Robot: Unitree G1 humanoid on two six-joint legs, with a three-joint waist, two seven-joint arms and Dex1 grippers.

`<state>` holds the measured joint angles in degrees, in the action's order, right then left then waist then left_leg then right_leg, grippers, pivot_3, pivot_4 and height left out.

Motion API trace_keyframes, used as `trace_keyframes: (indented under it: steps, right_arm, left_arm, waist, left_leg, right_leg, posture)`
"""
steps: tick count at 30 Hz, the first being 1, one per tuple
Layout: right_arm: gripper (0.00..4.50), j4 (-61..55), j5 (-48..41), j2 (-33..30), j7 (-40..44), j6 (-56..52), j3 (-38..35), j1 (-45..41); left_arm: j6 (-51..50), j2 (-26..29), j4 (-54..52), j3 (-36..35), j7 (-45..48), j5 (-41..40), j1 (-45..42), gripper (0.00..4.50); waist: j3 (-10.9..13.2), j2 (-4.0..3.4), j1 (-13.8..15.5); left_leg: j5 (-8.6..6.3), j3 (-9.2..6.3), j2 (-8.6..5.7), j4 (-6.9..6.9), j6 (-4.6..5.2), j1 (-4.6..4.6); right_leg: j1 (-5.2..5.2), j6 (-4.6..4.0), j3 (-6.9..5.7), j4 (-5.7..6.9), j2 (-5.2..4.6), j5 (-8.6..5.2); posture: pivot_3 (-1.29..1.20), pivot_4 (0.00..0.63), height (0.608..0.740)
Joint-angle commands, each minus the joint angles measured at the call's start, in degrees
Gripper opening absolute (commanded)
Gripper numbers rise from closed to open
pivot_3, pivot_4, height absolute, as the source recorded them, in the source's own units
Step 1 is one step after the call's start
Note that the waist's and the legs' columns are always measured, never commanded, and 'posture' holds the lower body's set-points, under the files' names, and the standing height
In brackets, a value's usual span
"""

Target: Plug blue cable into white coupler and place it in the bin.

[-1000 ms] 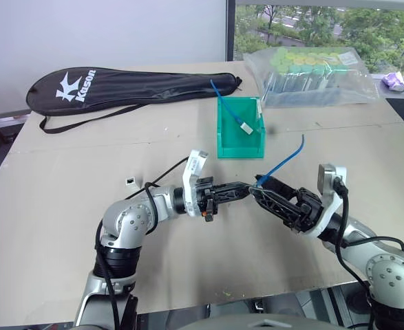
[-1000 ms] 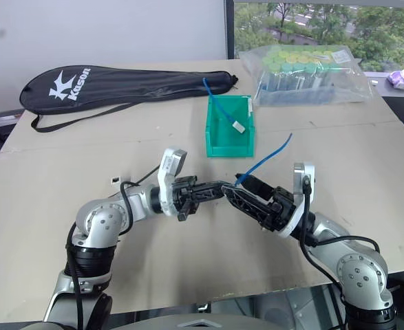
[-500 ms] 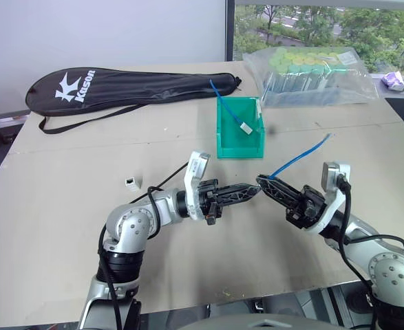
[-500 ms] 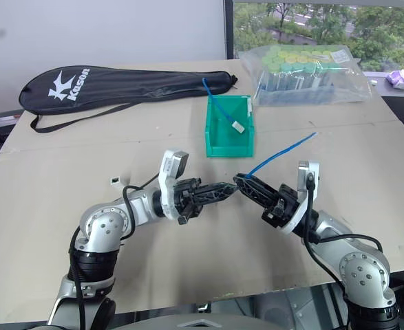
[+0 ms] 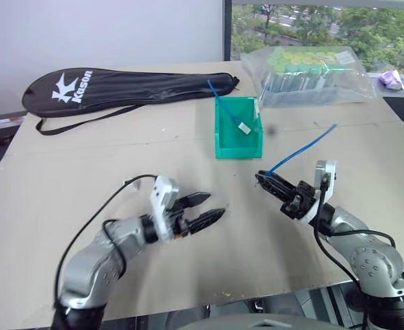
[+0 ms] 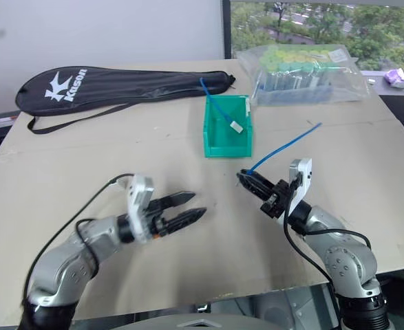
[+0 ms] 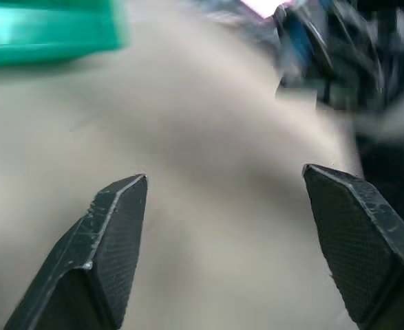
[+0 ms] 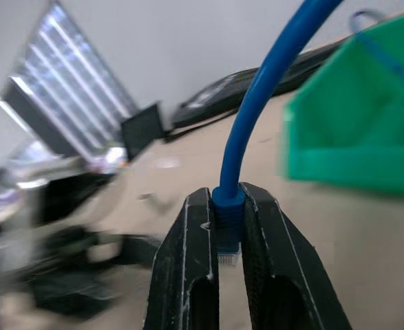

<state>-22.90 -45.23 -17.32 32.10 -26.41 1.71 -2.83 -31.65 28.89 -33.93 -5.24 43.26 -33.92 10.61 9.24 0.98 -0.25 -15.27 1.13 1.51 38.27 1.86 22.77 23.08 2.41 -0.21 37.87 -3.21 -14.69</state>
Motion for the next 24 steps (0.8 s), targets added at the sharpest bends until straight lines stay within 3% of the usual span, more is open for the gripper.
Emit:
trace_keyframes:
  steps: [1,6,11,24]
  right_arm:
    - [0.00,1.5,6.7,0.9,2.2,6.4,2.0,-2.1]
    - [0.00,4.5,9.3,2.3,4.5,8.7,3.5,-5.7]
    - [0.00,5.5,11.1,2.9,6.3,9.0,4.8,-7.6]
    - [0.00,2.4,11.0,3.9,5.4,8.2,4.6,-6.7]
  left_arm:
    - [6.1,-3.1,-8.0,-3.4,-6.0,3.2,6.2,3.78]
    - [16.4,-10.7,-9.0,-7.0,-19.2,16.7,15.3,3.78]
    - [20.9,-17.6,0.9,-8.2,-35.4,30.7,12.0,3.78]
    - [24.4,-21.5,21.1,-5.8,-41.6,34.6,-2.4,3.78]
  waist:
    - [0.0,0.01,0.1]
    - [0.0,0.05,-0.1]
    - [-0.1,0.08,0.6]
    - [-0.2,0.20,1.0]
  left_leg:
    - [0.00,0.02,0.00,0.00,0.00,0.00]
    - [-0.01,0.05,-0.07,0.01,0.02,-0.02]
    - [-0.01,-0.03,-0.11,0.02,0.02,-0.03]
    - [-0.03,-0.01,-0.11,0.04,0.05,-0.03]
  right_leg:
    - [0.00,-0.01,0.02,-0.02,-0.02,0.00]
    - [-0.04,-0.02,0.02,-0.08,-0.19,0.00]
    - [-0.07,-0.01,-0.10,-0.05,-0.11,0.00]
    - [-0.07,0.01,-0.28,0.02,-0.13,0.02]
  posture:
    - [0.00,0.150,0.740]
    - [0.00,0.150,0.740]
    - [0.00,0.150,0.740]
    - [0.00,0.150,0.740]
